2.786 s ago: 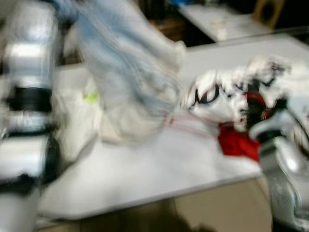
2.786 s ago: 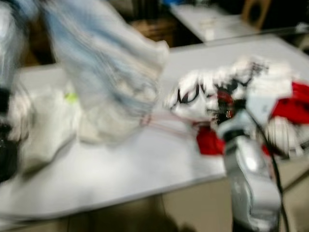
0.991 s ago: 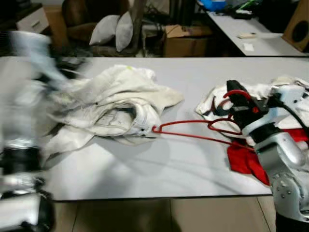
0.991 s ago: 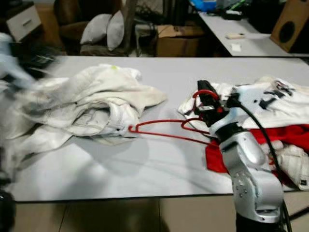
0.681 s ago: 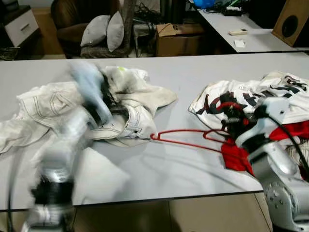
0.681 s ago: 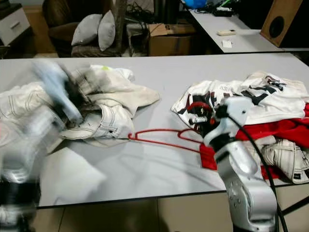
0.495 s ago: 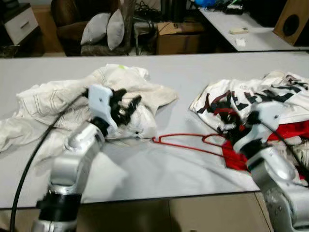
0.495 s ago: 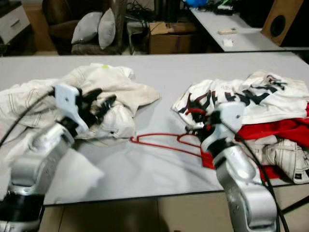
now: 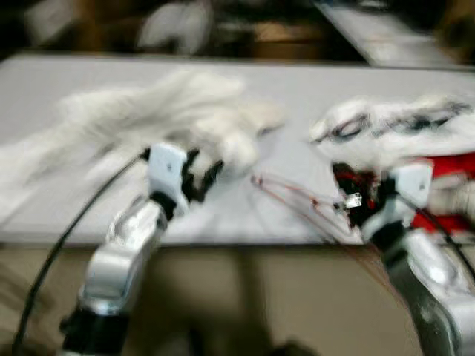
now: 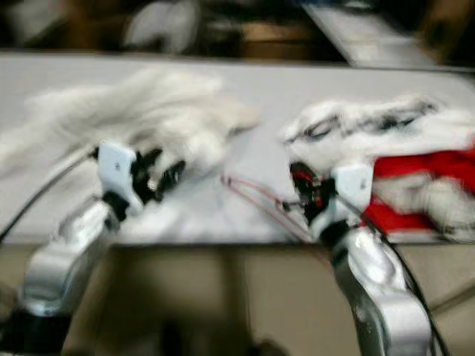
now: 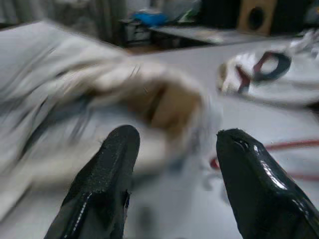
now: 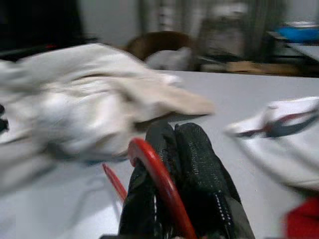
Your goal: Hang hanger
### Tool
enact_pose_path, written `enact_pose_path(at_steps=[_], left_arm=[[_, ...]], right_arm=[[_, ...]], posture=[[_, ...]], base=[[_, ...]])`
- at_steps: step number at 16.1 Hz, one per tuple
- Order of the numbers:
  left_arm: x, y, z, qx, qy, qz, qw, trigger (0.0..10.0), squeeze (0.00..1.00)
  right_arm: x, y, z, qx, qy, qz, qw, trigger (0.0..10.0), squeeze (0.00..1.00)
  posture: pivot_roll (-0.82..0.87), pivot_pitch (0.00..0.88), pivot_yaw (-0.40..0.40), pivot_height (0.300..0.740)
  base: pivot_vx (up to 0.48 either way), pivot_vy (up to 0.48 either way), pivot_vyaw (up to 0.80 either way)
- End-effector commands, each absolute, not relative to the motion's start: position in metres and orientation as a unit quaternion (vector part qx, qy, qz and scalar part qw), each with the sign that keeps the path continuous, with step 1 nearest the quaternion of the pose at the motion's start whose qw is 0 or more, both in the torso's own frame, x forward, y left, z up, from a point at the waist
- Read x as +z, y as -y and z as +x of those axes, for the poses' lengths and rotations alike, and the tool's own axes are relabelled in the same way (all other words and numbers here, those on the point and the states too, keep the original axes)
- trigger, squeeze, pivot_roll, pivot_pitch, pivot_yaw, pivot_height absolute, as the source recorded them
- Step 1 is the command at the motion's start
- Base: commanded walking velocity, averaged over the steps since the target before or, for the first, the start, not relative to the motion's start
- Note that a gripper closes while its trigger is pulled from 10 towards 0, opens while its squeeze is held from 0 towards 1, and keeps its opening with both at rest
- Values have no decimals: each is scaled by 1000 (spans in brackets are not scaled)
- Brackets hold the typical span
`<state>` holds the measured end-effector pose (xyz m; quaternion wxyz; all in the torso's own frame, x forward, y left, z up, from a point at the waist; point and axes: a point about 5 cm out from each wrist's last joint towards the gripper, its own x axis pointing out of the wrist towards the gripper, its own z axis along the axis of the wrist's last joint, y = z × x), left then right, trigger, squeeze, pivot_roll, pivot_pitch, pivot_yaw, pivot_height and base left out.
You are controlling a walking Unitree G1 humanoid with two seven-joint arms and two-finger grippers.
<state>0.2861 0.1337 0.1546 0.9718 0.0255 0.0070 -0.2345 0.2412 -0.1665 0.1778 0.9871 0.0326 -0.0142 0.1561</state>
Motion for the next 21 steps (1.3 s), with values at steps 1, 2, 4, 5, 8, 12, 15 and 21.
enact_pose_path(at_steps=[1, 2, 4, 5, 8, 12, 15, 21], left_arm=[[163, -130, 288, -241, 5, 34, 970, 10000, 0], [162, -129, 288, -243, 4, 33, 970, 10000, 0], [158, -130, 287, -245, -2, 28, 969, 10000, 0], [153, -134, 287, -242, -11, 20, 970, 10000, 0], [143, -140, 283, -239, -27, 41, 970, 10000, 0], [142, -137, 286, -233, -26, 46, 971, 10000, 0], [148, -130, 289, -258, -10, 31, 965, 10000, 0], [189, -112, 301, -519, 2, 40, 854, 10000, 1000]], right_arm=[[178, 168, 238, 158, 13, 29, 987, 10000, 0], [179, 168, 237, 163, 12, 25, 986, 10000, 0], [177, 168, 234, 173, 6, 20, 985, 10000, 0], [175, 169, 231, 180, -1, 15, 984, 10000, 0], [171, 167, 226, 206, -17, 4, 978, 10000, 0], [171, 170, 232, 205, -17, -10, 978, 10000, 0], [174, 174, 241, 218, -10, -27, 976, 10000, 0], [190, 168, 257, 353, 1, -107, 929, 10000, 0]], posture=[[-93, 66, 27, 740], [-94, 65, 31, 740], [-94, 67, 34, 740], [-94, 69, 35, 740], [-96, 72, 34, 740], [-96, 74, 26, 740], [-89, 67, 26, 740], [-76, 49, 26, 740]], base=[[-307, 0, 0], [-304, 0, 0], [-150, 0, 0], [0, 0, 0], [0, 0, 0], [0, -314, 0], [0, -160, 0], [0, 0, 0]])
